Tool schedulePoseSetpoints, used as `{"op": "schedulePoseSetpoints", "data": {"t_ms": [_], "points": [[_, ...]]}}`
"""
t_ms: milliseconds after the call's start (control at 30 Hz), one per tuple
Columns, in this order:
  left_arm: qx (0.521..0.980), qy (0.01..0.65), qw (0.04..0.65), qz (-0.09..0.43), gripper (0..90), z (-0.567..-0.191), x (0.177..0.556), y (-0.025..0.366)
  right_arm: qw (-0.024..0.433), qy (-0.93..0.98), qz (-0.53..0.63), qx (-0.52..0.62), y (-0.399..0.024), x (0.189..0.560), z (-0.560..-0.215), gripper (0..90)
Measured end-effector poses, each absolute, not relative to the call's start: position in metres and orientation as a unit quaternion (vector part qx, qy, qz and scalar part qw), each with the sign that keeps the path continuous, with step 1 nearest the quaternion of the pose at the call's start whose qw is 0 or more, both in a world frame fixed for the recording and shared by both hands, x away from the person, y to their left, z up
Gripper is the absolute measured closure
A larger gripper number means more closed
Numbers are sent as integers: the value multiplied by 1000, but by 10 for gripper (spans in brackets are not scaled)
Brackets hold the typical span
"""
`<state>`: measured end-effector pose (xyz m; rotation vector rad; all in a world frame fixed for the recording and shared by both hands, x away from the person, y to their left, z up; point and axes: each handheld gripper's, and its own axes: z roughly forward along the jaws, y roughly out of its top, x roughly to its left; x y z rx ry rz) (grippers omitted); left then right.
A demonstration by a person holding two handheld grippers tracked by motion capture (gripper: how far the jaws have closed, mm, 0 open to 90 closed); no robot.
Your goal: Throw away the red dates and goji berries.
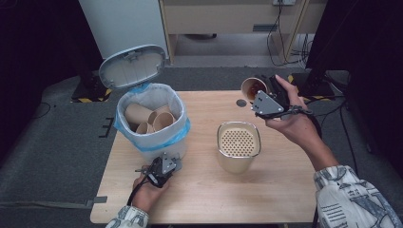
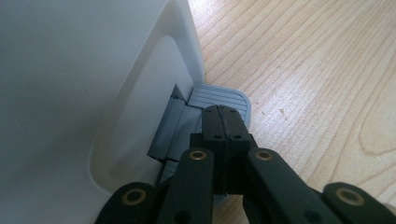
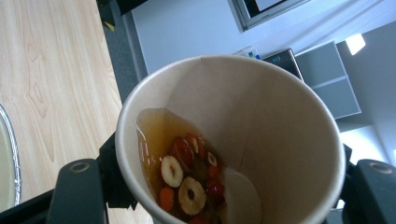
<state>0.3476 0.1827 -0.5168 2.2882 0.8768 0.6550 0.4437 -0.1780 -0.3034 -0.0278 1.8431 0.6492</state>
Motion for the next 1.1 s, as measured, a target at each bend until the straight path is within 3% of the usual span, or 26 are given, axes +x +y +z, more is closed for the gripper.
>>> {"op": "schedulePoseSetpoints", "data": {"t_ms": [1100], "points": [[861, 330, 298, 247, 899, -517, 348, 183, 581, 780, 226, -56, -171, 438, -306, 290]]}}
